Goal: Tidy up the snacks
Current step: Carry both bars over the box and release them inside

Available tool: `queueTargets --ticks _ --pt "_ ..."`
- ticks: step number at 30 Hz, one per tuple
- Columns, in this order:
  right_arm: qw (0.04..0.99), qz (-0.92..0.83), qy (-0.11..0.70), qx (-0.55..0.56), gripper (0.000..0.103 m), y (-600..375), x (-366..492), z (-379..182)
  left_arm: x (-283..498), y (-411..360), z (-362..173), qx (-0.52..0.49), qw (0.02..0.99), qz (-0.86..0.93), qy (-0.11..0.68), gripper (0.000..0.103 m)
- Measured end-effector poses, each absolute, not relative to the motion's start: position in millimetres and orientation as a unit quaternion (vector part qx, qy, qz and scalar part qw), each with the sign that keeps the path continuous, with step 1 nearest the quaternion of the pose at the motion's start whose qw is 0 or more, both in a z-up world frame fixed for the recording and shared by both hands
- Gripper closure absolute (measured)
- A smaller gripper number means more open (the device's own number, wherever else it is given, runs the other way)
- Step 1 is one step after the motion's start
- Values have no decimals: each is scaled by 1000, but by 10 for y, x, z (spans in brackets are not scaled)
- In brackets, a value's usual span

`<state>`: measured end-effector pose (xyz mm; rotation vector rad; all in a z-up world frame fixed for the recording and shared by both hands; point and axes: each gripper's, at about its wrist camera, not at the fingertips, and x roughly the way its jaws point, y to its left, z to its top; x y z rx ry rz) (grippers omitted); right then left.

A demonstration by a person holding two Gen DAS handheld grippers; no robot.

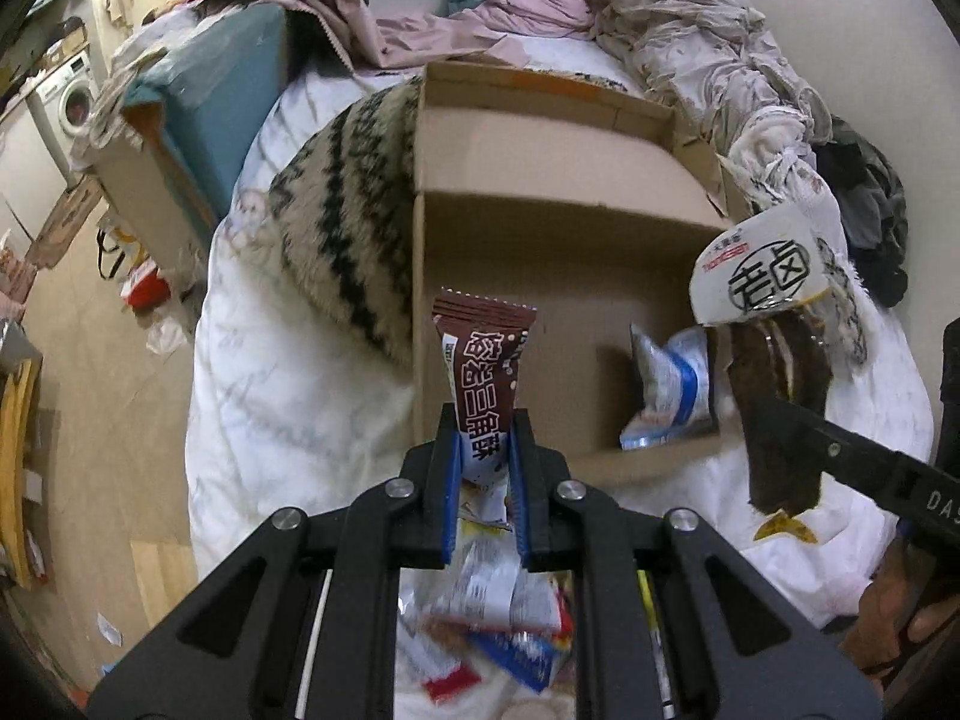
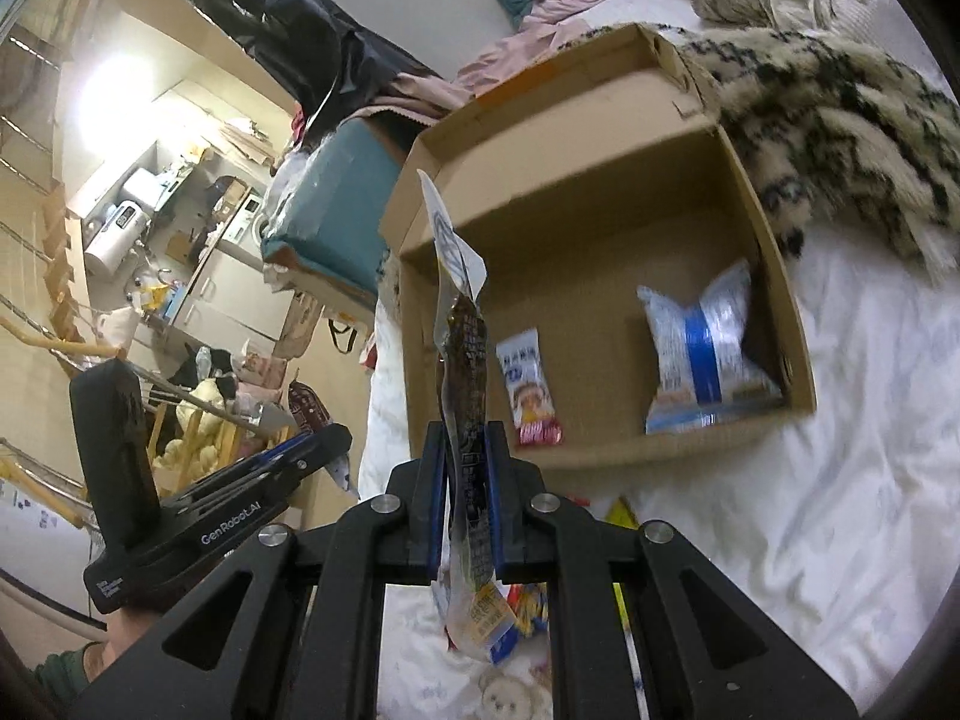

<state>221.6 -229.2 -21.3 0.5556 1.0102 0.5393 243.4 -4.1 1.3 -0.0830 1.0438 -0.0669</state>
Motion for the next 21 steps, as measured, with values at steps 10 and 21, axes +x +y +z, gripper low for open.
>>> queueTargets --ticks 10,21 --pt "801 225 478 282 91 -2348 2710 -598 2707 -272 -318 2 881 -68 468 91" --pt "796 208 497 276 91 -2292 2781 -950 2753 -196 -545 0 878 -36 477 89"
